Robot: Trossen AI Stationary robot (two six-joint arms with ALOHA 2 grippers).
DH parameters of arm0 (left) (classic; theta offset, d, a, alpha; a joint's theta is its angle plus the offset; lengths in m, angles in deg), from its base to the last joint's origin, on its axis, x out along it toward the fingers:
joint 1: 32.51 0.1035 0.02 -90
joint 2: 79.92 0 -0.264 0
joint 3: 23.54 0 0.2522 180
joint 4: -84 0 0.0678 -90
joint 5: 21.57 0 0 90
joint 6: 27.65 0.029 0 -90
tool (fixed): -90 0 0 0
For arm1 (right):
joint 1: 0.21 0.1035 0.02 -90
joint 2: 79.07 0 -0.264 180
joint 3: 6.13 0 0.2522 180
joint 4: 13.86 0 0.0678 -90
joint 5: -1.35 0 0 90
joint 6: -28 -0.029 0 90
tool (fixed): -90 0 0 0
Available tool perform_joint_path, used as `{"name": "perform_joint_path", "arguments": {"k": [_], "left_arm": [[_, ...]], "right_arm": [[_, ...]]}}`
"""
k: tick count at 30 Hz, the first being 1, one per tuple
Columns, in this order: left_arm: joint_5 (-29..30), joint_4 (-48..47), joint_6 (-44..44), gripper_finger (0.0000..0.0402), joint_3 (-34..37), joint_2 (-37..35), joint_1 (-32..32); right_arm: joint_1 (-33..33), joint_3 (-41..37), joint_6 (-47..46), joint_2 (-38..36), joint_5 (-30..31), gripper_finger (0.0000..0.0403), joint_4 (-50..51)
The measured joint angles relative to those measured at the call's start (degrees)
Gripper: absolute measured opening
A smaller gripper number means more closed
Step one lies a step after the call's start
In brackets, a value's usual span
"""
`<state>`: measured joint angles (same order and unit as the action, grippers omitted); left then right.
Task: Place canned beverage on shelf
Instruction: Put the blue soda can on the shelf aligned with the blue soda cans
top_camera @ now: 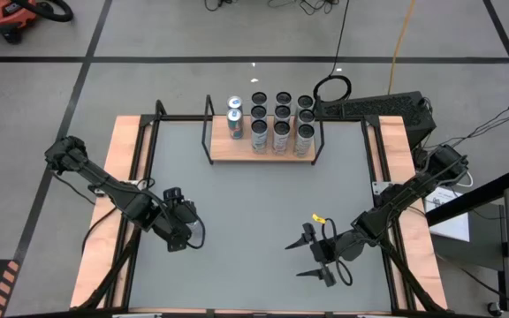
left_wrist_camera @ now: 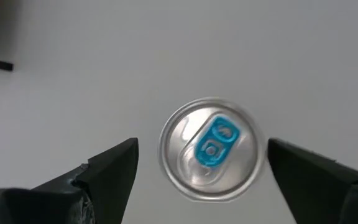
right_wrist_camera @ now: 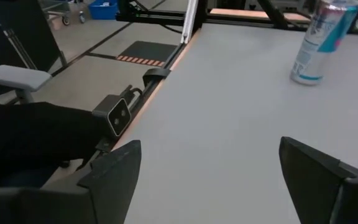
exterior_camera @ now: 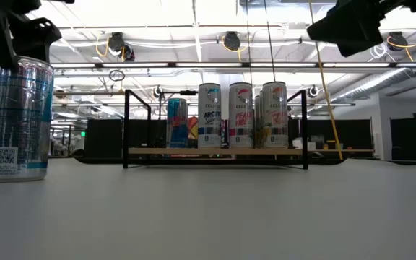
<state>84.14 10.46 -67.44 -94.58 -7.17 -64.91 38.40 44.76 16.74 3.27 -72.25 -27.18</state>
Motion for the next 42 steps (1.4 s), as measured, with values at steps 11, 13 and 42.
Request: {"name": "perform_joint_path", "arguments": {"k": [11,13,42], "left_arm": [[-1.4,6.4,-1.9,0.0344,4.0,0.5,0.0],[-1.5,6.8,-2.0,0.0337,4.0,0.8,0.0],[19.3,13.7,-10.6,0.0238,-5.1,0.8,4.2]], "right_arm": [[-0.8,0.0,3.7,0.0,0.0,0.0317,-2.3],[-1.1,0.0,4.3,0.0,0.0,0.0317,-2.3],[-4.4,0.0,9.1,2.7,30.1,0.0318,-3.8]]}}
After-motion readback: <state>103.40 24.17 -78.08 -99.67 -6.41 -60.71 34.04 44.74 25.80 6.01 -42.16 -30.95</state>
